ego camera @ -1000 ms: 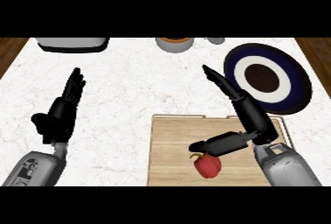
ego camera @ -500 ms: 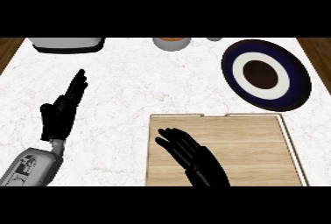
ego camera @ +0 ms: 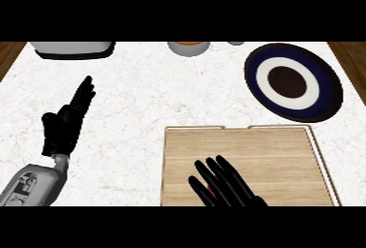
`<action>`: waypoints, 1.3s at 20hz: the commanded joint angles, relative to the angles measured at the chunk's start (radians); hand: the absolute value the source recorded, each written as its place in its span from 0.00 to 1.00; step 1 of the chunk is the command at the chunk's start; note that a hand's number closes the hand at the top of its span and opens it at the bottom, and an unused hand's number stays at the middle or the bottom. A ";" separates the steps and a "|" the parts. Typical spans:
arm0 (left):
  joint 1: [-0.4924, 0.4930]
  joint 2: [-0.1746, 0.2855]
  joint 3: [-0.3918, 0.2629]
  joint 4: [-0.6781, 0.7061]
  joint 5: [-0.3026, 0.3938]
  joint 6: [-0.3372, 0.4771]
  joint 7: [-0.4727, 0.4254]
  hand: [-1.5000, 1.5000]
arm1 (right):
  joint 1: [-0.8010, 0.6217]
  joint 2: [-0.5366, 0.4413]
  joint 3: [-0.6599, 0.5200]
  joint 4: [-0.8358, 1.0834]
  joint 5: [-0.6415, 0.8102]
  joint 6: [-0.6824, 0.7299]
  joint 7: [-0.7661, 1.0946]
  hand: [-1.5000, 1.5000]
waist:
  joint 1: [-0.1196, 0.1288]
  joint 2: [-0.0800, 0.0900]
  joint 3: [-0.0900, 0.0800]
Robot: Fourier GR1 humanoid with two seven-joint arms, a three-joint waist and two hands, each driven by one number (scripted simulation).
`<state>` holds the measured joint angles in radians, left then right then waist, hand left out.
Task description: Pick the bell pepper from the tray and place it in the plate
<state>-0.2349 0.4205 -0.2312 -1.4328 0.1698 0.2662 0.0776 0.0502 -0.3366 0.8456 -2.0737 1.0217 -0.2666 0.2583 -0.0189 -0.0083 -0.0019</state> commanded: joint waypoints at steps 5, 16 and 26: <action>-0.014 -0.020 0.010 0.024 -0.002 -0.010 -0.011 0.50 | 0.021 -0.078 -0.002 -0.268 0.107 0.503 0.363 0.00 | 0.000 0.004 -0.003; -0.070 -0.106 0.030 0.095 -0.084 -0.011 -0.046 0.50 | -0.116 0.152 -0.108 -0.225 0.010 0.878 0.523 0.00 | 0.016 0.010 0.002; -0.021 -0.070 0.093 0.031 -0.078 -0.113 -0.007 0.50 | -0.178 0.224 -0.097 0.061 0.097 0.868 0.512 0.00 | 0.022 0.008 0.002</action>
<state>-0.2708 0.3432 -0.1622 -1.3873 0.0931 0.1826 0.0712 -0.1043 -0.1449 0.7430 -2.1187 1.0895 0.6038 0.7667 0.0007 0.0000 -0.0001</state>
